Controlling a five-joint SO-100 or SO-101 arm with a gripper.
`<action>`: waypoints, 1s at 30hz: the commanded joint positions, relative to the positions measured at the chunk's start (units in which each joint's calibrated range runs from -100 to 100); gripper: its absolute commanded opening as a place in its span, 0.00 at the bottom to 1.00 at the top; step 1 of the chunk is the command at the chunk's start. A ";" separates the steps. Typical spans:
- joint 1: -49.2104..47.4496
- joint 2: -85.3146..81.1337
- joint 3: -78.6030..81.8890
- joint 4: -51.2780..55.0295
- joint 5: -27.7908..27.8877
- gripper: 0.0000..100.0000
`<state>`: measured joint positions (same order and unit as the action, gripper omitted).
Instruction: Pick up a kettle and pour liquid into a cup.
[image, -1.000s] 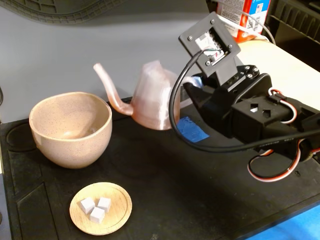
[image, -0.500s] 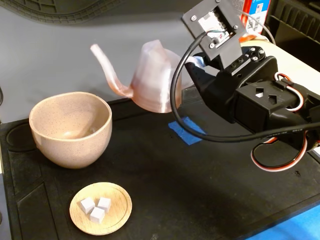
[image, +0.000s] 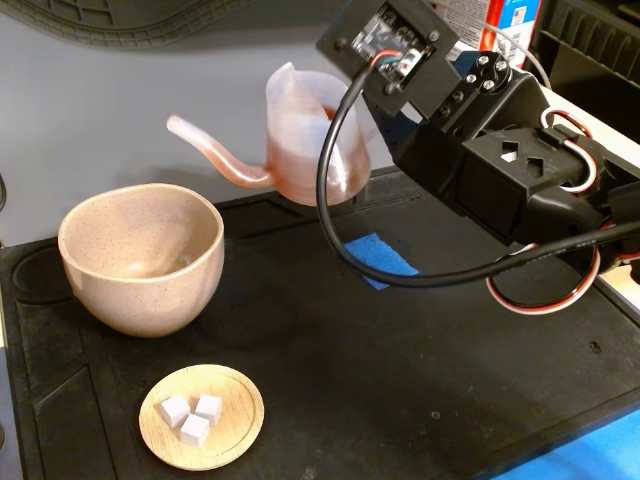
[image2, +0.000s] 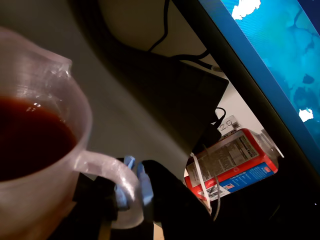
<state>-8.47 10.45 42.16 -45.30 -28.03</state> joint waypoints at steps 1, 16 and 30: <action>-0.17 -5.24 -3.87 -0.66 2.23 0.00; -2.30 -4.64 -6.50 -0.66 14.46 0.00; -1.92 -5.07 -6.50 -0.58 18.66 0.01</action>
<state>-10.66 10.45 39.82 -45.30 -10.48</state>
